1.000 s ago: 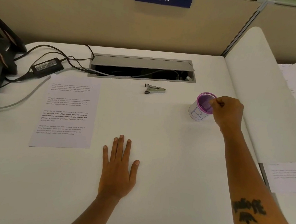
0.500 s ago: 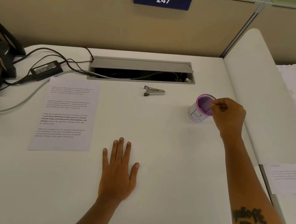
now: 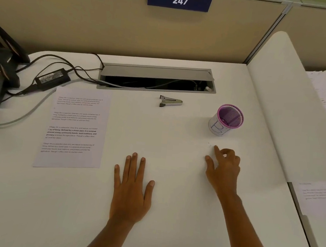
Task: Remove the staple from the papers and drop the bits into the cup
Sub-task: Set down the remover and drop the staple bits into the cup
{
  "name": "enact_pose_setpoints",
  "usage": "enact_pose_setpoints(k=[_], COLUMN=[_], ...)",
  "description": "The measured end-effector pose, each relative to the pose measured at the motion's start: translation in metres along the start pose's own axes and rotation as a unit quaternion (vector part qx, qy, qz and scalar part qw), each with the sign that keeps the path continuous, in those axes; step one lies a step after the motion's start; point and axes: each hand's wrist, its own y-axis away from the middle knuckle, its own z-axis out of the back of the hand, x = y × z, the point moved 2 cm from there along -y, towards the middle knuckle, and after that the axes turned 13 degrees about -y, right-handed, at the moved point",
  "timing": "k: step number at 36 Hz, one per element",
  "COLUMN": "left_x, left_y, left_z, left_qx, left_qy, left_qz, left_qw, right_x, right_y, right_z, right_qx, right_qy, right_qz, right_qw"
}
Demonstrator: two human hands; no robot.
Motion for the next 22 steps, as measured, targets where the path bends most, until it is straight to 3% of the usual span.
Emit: enact_pose_setpoints(k=[4, 11, 17, 22], left_x=[0.000, -0.001, -0.001, 0.000], left_y=[0.000, 0.000, 0.000, 0.000], left_z=[-0.001, 0.000, 0.000, -0.001], left_qx=[0.002, -0.002, -0.003, -0.002], left_qy=[-0.002, 0.001, -0.001, 0.001], left_qz=[0.000, -0.001, -0.001, 0.000], left_qw=[1.000, 1.000, 1.000, 1.000], right_x=[0.006, 0.008, 0.003, -0.002], right_y=[-0.003, -0.023, -0.029, -0.025], right_z=[-0.007, -0.004, -0.003, 0.000], right_qx=[0.000, -0.002, 0.010, 0.008], right_qy=[0.031, -0.022, -0.009, -0.016], right_qz=[0.027, 0.002, 0.090, 0.107], right_qw=[0.999, 1.000, 0.996, 0.994])
